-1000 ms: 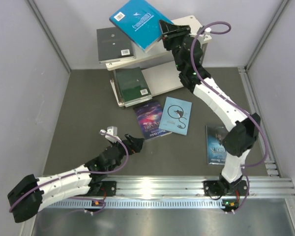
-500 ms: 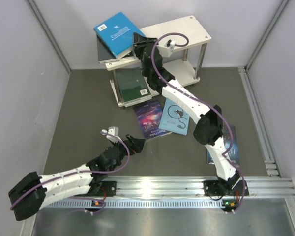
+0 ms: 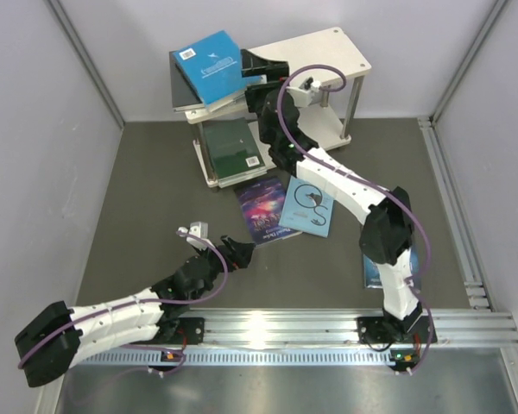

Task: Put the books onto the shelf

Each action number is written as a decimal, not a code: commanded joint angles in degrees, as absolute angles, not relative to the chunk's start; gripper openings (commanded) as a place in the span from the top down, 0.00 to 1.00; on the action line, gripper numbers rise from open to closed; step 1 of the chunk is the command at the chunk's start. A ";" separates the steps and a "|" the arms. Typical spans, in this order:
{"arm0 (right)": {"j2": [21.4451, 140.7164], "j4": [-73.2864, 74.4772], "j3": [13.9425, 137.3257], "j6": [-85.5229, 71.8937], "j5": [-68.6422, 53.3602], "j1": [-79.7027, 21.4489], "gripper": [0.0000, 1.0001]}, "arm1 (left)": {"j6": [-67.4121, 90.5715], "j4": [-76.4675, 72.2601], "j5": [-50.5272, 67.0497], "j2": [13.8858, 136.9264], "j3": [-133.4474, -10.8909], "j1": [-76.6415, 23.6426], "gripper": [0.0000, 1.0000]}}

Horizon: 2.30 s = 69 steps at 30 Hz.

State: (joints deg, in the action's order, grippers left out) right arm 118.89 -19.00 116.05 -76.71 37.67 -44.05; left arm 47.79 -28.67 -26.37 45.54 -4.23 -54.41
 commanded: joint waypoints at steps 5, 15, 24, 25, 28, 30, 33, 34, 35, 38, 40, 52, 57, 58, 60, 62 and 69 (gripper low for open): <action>110.04 -22.25 107.23 -76.46 34.11 -42.19 0.00 | 46.93 -31.73 -26.37 46.23 -4.48 -53.97 0.01; 107.41 -21.87 100.47 -77.08 23.30 -37.80 0.14 | 47.28 -31.11 -26.63 46.41 -4.83 -53.96 0.02; 106.87 -23.91 99.14 -76.90 20.66 -37.97 1.00 | 47.20 -31.46 -26.72 48.16 -5.62 -53.96 0.01; 107.05 -23.99 99.49 -77.17 20.13 -38.32 1.00 | 47.20 -31.38 -26.72 48.08 -5.63 -53.88 0.01; 108.02 -24.08 101.16 -77.69 20.38 -39.81 1.00 | 47.28 -31.38 -26.72 47.99 -5.54 -53.96 0.01; 108.02 -23.29 102.30 -77.08 22.49 -40.95 1.00 | 47.37 -31.46 -26.72 48.08 -5.54 -53.88 0.01; 108.36 -21.54 104.23 -76.99 27.76 -42.89 1.00 | 47.37 -31.55 -26.81 47.99 -5.45 -53.88 0.01; 108.80 -21.36 104.85 -77.08 29.77 -43.67 1.00 | 47.46 -31.64 -26.81 47.99 -5.36 -53.88 0.01; 109.24 -20.49 106.94 -77.17 30.66 -44.12 1.00 | 47.46 -31.64 -26.72 47.99 -5.36 -53.88 0.01; 113.10 -16.72 114.48 -76.64 32.96 -45.79 1.00 | 47.29 -31.73 -26.46 48.16 -5.36 -53.88 0.01; 116.62 -14.69 118.63 -76.55 33.92 -46.84 1.00 | 47.20 -31.64 -26.37 48.25 -5.54 -53.88 0.01; 113.56 -13.97 112.33 -75.24 37.44 -47.37 0.38 | 47.11 -31.55 -26.19 46.58 -4.66 -53.79 0.02; 110.22 -13.54 108.46 -74.01 37.88 -46.93 0.00 | 47.20 -31.46 -26.10 46.23 -4.66 -53.70 0.01; 109.87 -13.10 108.20 -73.74 37.97 -46.76 0.00 | 47.11 -31.38 -26.02 46.14 -4.66 -53.70 0.01; 109.51 -10.56 108.63 -72.86 37.88 -46.67 0.00 | 47.11 -31.29 -26.10 46.14 -4.57 -53.79 0.01; 110.21 -6.36 110.64 -72.16 36.13 -46.14 0.00 | 47.11 -31.29 -26.10 46.05 -4.57 -53.70 0.01; 109.87 -2.55 109.52 -70.84 30.50 -45.35 0.00 | 47.20 -31.11 -26.10 46.14 -4.75 -53.61 0.01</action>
